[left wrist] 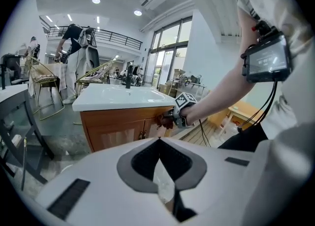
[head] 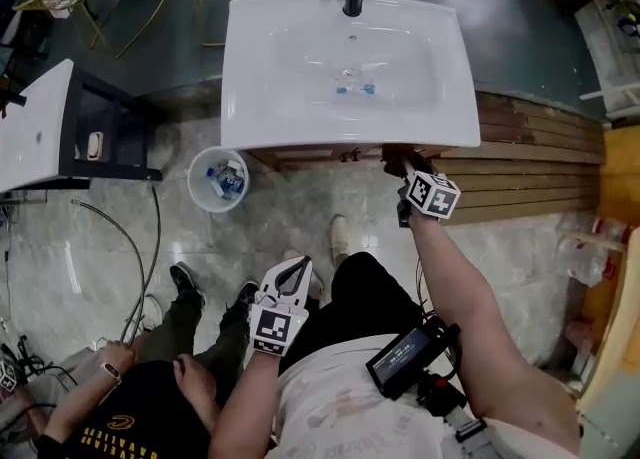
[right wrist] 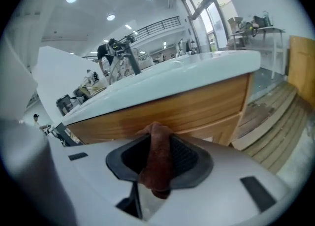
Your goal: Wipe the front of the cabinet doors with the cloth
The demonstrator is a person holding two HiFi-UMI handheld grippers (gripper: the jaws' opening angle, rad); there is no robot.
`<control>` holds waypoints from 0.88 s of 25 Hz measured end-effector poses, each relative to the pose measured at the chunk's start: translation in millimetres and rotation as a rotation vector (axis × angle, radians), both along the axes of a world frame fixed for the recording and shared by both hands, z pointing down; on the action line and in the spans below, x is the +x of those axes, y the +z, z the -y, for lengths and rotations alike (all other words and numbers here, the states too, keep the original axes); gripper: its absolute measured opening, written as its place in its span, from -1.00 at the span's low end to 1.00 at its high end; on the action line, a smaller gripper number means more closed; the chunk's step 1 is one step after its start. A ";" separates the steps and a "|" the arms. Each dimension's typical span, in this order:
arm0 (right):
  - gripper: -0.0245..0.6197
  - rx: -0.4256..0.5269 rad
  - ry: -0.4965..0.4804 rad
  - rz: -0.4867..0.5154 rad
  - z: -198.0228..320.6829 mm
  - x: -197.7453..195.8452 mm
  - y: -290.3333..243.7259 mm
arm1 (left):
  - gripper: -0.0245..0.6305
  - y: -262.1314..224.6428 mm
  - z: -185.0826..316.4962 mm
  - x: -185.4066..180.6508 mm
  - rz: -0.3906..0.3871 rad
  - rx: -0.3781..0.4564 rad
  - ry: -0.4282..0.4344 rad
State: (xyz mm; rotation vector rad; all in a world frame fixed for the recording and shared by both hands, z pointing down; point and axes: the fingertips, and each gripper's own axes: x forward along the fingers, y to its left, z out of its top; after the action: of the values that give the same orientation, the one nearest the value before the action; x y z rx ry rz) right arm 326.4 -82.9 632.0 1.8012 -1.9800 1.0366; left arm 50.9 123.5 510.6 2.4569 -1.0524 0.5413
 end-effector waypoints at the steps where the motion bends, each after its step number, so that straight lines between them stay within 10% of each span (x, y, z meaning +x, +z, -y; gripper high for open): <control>1: -0.55 -0.004 0.030 -0.024 -1.9 21.1 -2.0 | -0.89 -0.8 0.3 0.7 0.002 0.001 0.003; 12: -0.55 -0.051 0.171 -0.233 -16.4 164.6 -17.3 | -0.89 -4.2 1.9 13.8 0.022 -0.003 0.025; 22: -0.55 -0.050 0.021 -0.238 -15.1 118.7 -38.7 | -0.89 -36.0 15.8 -12.7 0.045 0.046 -0.049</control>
State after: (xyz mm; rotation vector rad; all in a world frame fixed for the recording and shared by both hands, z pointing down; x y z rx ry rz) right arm 445.1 -67.8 593.3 1.8275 -1.7825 0.8256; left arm 38.1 107.7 474.6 2.4621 -1.1517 0.5648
